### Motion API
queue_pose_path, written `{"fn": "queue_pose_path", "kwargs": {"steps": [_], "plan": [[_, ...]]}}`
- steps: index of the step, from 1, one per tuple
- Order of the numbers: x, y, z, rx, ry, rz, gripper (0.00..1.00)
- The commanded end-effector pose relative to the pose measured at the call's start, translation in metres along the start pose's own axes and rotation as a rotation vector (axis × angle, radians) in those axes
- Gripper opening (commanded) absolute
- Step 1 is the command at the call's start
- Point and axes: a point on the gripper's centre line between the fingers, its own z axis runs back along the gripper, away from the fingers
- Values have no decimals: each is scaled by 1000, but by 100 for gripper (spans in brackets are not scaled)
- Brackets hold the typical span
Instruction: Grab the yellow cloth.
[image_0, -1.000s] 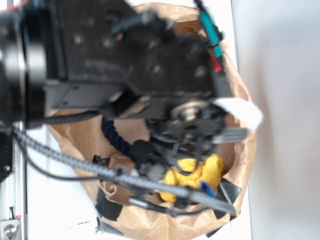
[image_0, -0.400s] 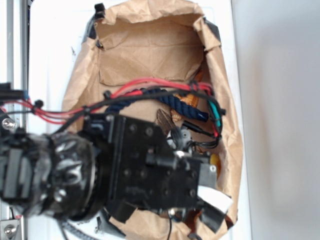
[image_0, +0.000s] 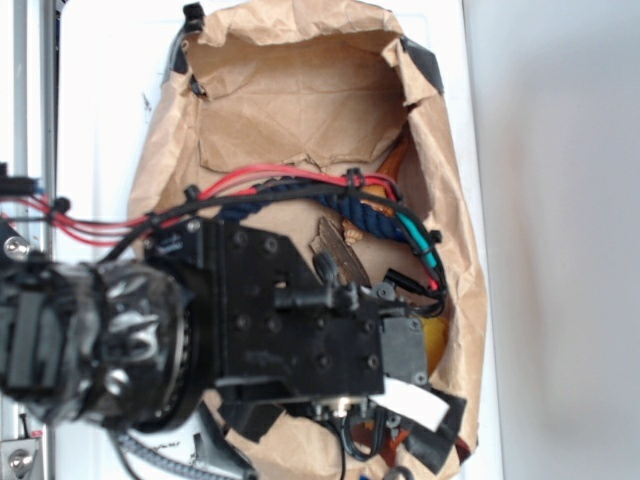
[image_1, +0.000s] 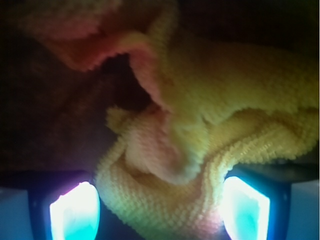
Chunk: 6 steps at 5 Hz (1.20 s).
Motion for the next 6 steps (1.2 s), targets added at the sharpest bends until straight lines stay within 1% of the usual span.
{"fn": "queue_pose_path", "kwargs": {"steps": [1, 2, 3, 4, 5, 6], "plan": [[15, 16, -43, 149, 137, 103, 0], [13, 19, -26, 128, 117, 109, 0], [18, 26, 26, 50, 29, 137, 0], [17, 39, 79, -15, -54, 189, 0], [10, 52, 123, -32, -90, 259, 0], [1, 49, 159, -23, -3, 283, 0]]}}
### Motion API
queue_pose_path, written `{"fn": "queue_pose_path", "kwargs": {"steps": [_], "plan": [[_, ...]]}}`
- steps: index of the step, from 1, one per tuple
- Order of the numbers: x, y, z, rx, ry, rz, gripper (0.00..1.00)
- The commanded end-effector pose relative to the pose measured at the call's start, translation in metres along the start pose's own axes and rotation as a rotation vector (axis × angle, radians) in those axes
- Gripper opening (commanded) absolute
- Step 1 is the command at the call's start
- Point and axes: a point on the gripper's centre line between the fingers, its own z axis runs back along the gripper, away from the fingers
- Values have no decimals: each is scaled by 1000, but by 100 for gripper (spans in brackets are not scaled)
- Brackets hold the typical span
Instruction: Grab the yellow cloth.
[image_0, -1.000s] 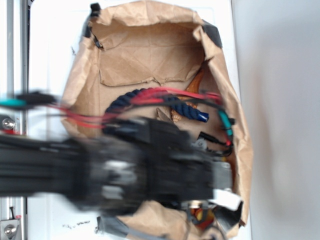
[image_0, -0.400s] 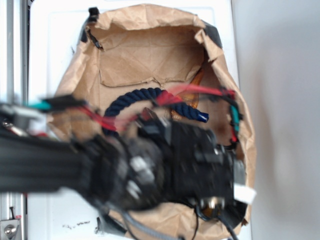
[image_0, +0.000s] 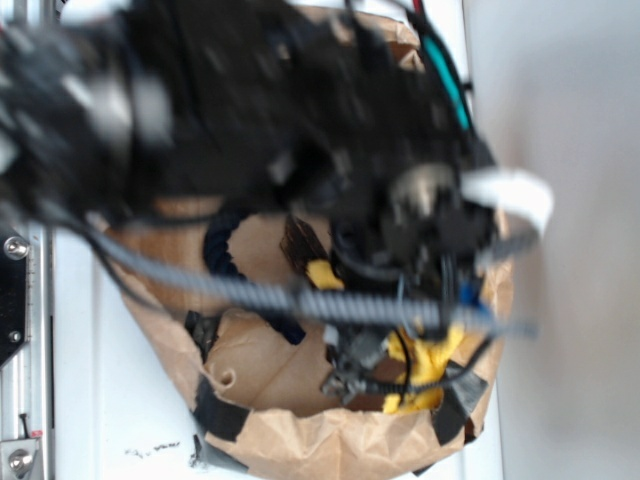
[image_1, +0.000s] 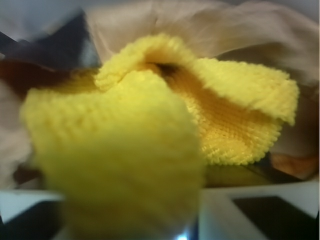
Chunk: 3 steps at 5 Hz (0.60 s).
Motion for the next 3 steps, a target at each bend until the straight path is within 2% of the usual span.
{"fn": "queue_pose_path", "kwargs": {"steps": [1, 2, 3], "plan": [[-13, -12, 78, 134, 119, 22, 0], [-25, -6, 84, 165, 139, 50, 0], [-27, -13, 77, 258, 135, 46, 0]]}}
